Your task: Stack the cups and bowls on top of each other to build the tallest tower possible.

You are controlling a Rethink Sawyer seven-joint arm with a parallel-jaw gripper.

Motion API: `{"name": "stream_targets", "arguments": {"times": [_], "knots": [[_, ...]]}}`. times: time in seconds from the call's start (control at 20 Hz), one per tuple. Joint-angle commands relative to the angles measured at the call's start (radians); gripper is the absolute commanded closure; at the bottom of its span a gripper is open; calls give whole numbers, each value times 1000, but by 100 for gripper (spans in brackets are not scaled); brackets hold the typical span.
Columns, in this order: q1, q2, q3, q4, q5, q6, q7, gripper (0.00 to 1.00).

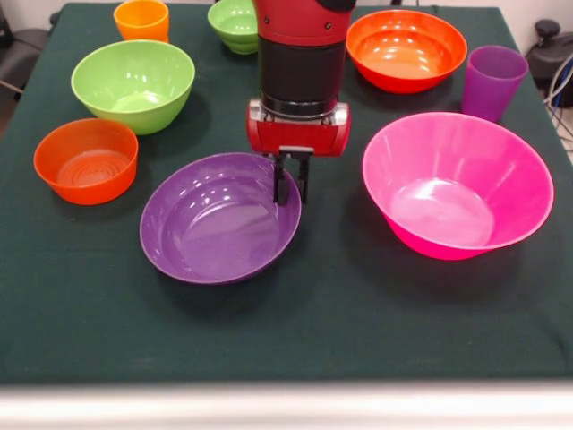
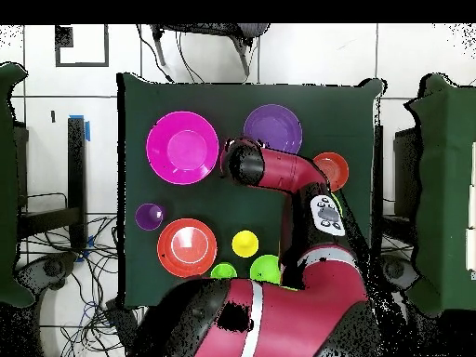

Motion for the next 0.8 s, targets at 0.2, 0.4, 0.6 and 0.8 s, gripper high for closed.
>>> {"name": "stream_targets", "arguments": {"times": [0.2, 0.4, 0.6, 0.8], "knots": [[7, -16, 16, 236, -43, -47, 162, 100], [15, -30, 3, 307, -35, -100, 195, 100], [17, -36, -5, 365, -25, -146, 214, 100], [17, -35, -7, 408, -14, -179, 224, 100]]}}
